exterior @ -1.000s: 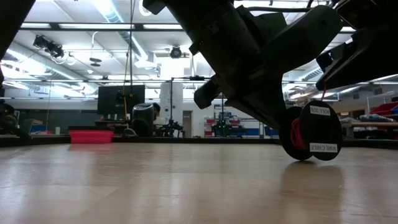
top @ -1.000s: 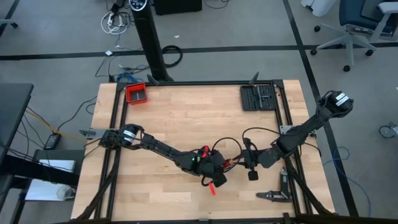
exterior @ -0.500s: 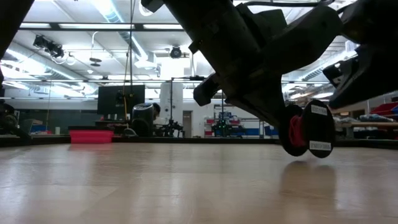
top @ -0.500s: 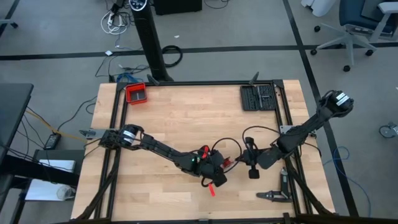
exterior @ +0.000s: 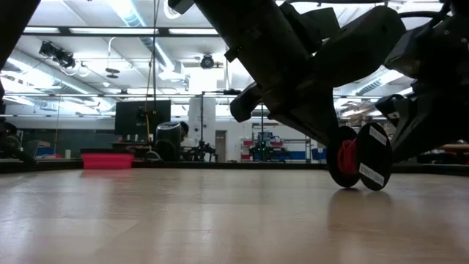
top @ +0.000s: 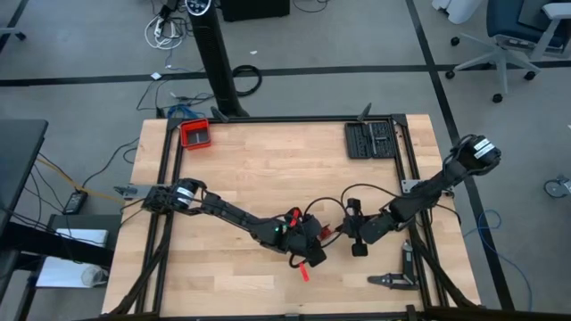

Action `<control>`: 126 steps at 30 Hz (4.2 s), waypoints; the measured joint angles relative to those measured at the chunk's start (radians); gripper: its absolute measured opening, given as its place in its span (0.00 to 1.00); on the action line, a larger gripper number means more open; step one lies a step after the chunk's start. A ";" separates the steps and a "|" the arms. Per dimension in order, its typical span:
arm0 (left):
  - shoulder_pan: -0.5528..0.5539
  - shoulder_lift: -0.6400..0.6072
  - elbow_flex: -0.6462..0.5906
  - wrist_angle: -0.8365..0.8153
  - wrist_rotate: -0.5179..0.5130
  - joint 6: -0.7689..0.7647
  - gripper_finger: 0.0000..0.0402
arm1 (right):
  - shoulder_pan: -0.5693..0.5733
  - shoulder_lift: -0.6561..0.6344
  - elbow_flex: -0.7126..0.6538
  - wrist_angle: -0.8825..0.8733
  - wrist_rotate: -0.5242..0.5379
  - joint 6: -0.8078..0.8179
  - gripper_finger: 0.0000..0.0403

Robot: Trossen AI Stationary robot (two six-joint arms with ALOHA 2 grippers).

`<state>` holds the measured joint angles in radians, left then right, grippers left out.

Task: Coil cords
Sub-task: Coil the red wire onto the spool

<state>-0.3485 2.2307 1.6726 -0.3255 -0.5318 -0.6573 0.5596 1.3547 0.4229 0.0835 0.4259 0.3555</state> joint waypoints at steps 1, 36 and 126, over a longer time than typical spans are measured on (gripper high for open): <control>0.000 0.000 0.000 -0.002 -0.001 0.000 0.00 | -0.001 0.005 0.000 0.011 0.000 -0.005 0.01; -0.020 0.000 0.000 -0.010 -0.041 0.003 0.00 | -0.023 -0.191 -0.098 0.054 -0.131 0.062 0.06; -0.028 -0.001 0.000 0.005 -0.070 -0.001 0.00 | -0.017 -0.218 -0.095 0.196 -0.104 -0.052 0.10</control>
<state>-0.3762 2.2299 1.6722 -0.3202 -0.6018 -0.6586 0.5430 1.1365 0.3275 0.2790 0.3218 0.3030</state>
